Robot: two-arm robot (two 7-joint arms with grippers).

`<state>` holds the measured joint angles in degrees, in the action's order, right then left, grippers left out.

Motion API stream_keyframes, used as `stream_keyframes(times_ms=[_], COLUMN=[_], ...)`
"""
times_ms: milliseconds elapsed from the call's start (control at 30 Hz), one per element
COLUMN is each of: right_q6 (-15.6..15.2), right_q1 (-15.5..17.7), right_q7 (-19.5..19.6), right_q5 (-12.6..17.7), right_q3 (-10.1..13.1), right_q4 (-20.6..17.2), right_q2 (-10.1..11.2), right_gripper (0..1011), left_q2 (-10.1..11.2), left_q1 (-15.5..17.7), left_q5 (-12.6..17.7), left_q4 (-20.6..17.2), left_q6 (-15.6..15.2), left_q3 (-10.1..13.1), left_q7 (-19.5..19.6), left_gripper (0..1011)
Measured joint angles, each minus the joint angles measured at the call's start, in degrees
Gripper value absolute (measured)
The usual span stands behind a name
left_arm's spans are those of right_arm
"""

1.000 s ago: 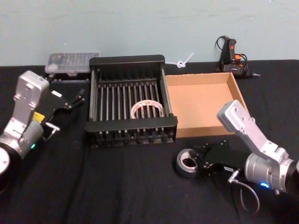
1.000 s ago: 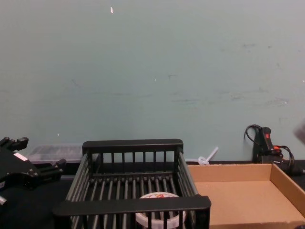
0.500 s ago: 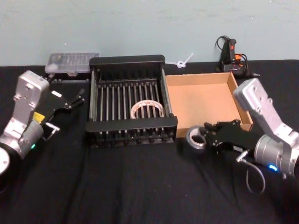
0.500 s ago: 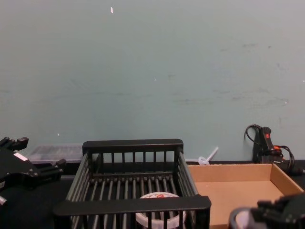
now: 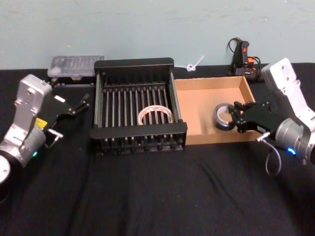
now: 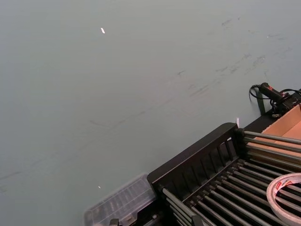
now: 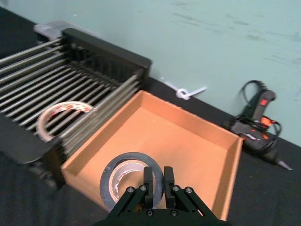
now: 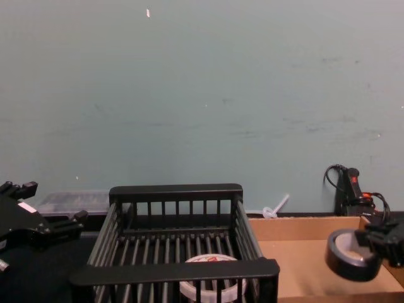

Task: Pick up the white tape and place it into the black box , Pick up the silver tape and place it into the brown box.

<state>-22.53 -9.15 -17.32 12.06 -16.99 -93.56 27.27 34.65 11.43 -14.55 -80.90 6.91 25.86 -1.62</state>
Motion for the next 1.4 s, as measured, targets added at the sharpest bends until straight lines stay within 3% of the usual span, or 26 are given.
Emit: stream_keyframes(times_ms=[367,1400], right_q6=[0.3,0.3], right_q1=[-3.4,-3.2], right_q7=[1.4,1.3], right_q5=[-2.4,-2.4], right_q3=[0.8,0.6], right_q4=[5.3,4.9], right_q2=[-3.2,-2.9], right_gripper=[138,138], left_q2=[0.0,0.0], left_q1=[0.0,0.0], left_q5=[0.0,0.0], left_q4=[0.0,0.0], left_q6=[0.0,0.0], left_q3=[0.0,0.0], left_q7=[0.0,0.0], left_gripper=[1001,1001])
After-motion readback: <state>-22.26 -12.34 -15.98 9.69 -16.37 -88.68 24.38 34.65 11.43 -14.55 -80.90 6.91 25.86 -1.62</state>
